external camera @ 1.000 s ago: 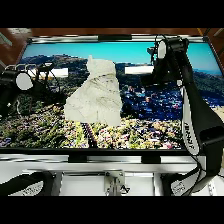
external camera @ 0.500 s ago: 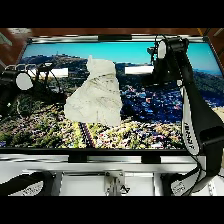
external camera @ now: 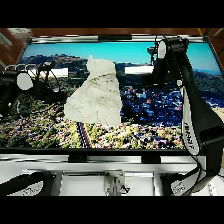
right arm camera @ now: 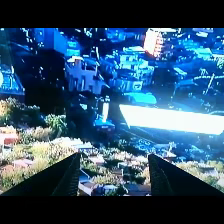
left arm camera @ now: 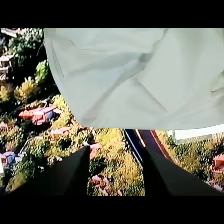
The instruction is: Fold the shirts.
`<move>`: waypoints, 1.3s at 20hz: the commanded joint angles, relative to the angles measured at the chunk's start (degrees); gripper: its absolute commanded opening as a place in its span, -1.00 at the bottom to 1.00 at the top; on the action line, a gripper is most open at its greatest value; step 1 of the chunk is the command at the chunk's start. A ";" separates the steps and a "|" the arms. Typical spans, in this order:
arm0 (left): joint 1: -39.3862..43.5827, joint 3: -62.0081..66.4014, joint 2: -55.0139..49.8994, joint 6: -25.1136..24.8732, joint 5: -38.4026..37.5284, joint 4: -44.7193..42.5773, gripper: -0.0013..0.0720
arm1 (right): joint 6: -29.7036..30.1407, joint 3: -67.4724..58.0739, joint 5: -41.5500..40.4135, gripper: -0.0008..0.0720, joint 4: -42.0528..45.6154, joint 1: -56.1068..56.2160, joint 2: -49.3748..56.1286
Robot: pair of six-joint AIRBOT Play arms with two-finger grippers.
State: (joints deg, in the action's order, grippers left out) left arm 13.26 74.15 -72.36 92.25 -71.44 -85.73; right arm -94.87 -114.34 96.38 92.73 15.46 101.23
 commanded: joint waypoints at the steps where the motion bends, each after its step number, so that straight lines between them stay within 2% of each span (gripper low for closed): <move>1: -0.02 0.00 -1.07 0.00 4.87 2.62 0.12 | -0.33 -0.04 -2.80 0.51 -0.07 0.07 0.02; 5: -0.09 -0.02 -4.11 0.04 7.21 2.82 0.11 | -0.31 -0.04 -7.34 0.51 -0.13 0.07 0.02; 6: -0.15 -0.02 -5.09 0.50 8.48 2.71 0.01 | -0.33 -0.04 -9.18 0.51 -0.15 0.07 0.02; 7: -0.13 -0.04 -6.29 2.47 10.03 2.58 -0.31 | -0.48 -0.04 -10.93 0.51 -0.22 0.07 0.02; 8: -0.11 -0.04 -7.65 4.76 12.66 2.69 -0.33 | -0.81 -0.04 -12.48 0.51 -0.26 0.07 0.02; 9: 0.00 -0.02 -9.11 6.10 15.89 3.45 -0.14 | -1.09 -0.04 -13.81 0.51 -0.39 0.07 0.02; 10: -0.02 -0.02 -10.78 6.08 19.23 4.39 0.45 | -1.11 -0.04 -14.75 0.51 -0.85 0.07 0.02; 11: -0.02 -0.02 -12.48 6.10 22.84 4.74 0.95 | -1.11 -0.04 -15.15 0.51 -0.90 0.07 0.02; 12: -0.02 -0.02 -14.03 6.05 25.53 4.76 1.00 | -1.11 -0.04 -15.23 0.51 -0.90 0.07 0.02; 21: 0.00 0.02 -24.35 6.03 39.85 4.83 0.98 | -1.09 -0.04 -15.43 0.51 -1.38 0.07 0.04; 26: 0.35 0.02 -27.89 6.03 42.66 12.57 0.97 | -1.62 -0.04 -15.43 0.51 -5.01 0.07 0.04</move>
State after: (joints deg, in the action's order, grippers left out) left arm 13.32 74.15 -98.15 98.24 -31.66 -77.34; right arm -96.18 -114.34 80.97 89.95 15.51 101.23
